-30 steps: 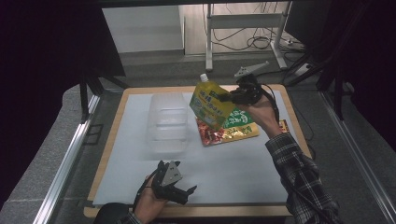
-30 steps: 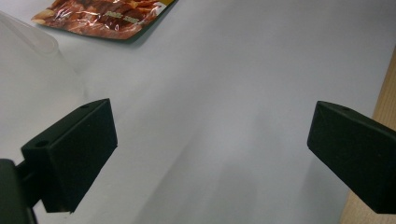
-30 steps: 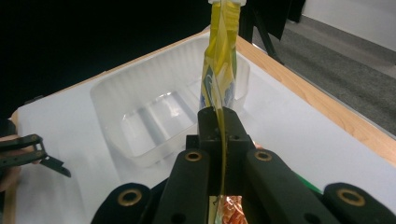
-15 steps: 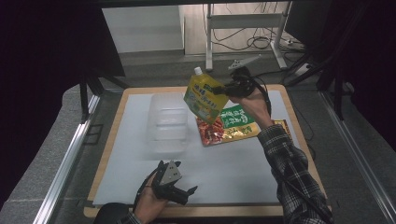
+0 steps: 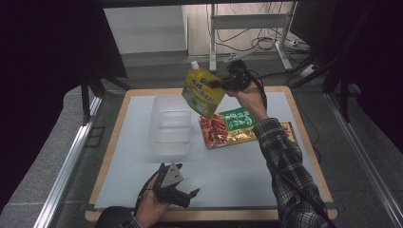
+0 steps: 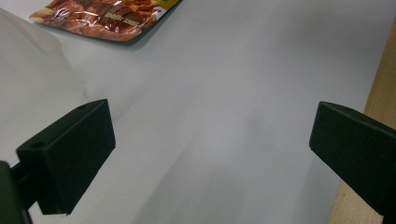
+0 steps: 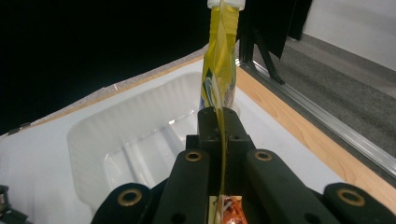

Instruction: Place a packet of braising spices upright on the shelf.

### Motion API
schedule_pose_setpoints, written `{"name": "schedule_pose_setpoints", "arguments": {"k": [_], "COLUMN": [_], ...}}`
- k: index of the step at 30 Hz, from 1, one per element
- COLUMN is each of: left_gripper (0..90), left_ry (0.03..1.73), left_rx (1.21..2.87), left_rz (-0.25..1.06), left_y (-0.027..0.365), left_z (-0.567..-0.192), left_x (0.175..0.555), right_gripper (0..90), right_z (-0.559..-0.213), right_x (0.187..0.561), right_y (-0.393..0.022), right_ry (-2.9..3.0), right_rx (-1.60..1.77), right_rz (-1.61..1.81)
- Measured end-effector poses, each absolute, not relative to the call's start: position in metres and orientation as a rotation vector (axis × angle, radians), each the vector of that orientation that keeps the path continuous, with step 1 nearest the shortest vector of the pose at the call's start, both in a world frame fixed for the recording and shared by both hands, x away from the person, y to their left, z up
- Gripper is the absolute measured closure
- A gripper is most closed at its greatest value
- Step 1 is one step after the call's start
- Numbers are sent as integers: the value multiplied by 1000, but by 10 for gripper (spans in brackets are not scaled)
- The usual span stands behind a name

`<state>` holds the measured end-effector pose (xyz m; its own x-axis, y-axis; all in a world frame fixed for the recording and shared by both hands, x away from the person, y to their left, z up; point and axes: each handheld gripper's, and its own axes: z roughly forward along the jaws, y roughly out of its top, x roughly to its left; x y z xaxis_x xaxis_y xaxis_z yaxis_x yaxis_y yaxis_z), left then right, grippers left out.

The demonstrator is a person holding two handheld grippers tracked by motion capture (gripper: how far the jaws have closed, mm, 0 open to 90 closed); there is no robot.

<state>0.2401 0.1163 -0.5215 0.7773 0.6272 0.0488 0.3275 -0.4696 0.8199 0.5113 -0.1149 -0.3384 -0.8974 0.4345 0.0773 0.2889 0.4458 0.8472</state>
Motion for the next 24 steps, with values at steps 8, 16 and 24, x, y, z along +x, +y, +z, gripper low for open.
{"name": "schedule_pose_setpoints", "arguments": {"k": [8, 16, 24], "left_gripper": [0, 0, 0], "left_ry": [706, 702, 704], "left_rx": [2100, 2104, 2098], "left_rz": [431, 431, 428], "left_y": [116, 116, 116], "left_z": [-522, -522, -521], "left_x": [240, 240, 240], "right_gripper": [893, 893, 893], "right_z": [-334, -335, -337], "right_x": [522, 529, 537], "right_y": [-97, -75, -52], "right_ry": [2539, 2558, 2574], "right_rx": [600, 564, 540], "right_rz": [1456, 1453, 1449]}}
